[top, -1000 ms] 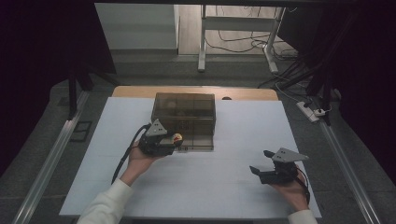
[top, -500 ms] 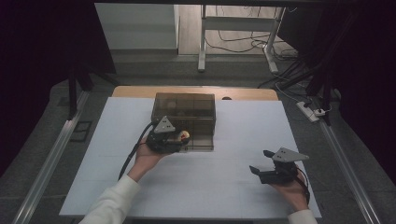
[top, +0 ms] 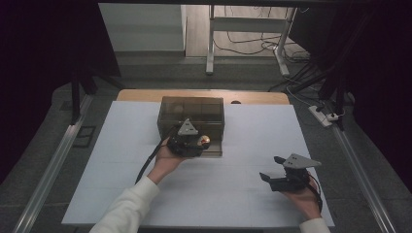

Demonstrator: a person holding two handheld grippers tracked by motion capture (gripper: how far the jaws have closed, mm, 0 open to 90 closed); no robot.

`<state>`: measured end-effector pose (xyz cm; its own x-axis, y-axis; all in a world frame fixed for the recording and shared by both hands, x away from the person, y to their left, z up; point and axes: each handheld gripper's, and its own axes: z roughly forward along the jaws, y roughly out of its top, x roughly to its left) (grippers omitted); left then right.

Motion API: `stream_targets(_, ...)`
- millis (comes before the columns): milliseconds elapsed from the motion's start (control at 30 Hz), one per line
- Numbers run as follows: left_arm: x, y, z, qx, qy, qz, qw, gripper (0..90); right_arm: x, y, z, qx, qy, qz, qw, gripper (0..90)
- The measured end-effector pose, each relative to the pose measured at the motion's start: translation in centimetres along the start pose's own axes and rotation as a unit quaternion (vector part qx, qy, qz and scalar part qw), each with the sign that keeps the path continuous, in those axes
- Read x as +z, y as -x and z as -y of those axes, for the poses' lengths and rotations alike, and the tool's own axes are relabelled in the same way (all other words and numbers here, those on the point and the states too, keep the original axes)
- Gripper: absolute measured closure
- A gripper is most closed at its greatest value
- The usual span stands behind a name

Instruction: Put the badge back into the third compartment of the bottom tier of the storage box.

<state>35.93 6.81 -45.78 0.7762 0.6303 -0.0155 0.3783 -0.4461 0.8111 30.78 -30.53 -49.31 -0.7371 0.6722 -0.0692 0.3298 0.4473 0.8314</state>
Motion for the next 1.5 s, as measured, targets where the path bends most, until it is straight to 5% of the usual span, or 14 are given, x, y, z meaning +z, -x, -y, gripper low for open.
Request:
stream_targets(867,4.9,0.0,-0.8,0.009,-0.039,-0.019,0.999,46.3,0.2,0.0,0.1,0.0,-0.007,-0.001,1.0,16.0)
stream_targets(1500,7.3,-0.8,0.0,0.003,-0.072,-0.035,0.9968,46.1,0.3,0.0,0.2,0.001,-0.009,-0.002,1.0,16.1)
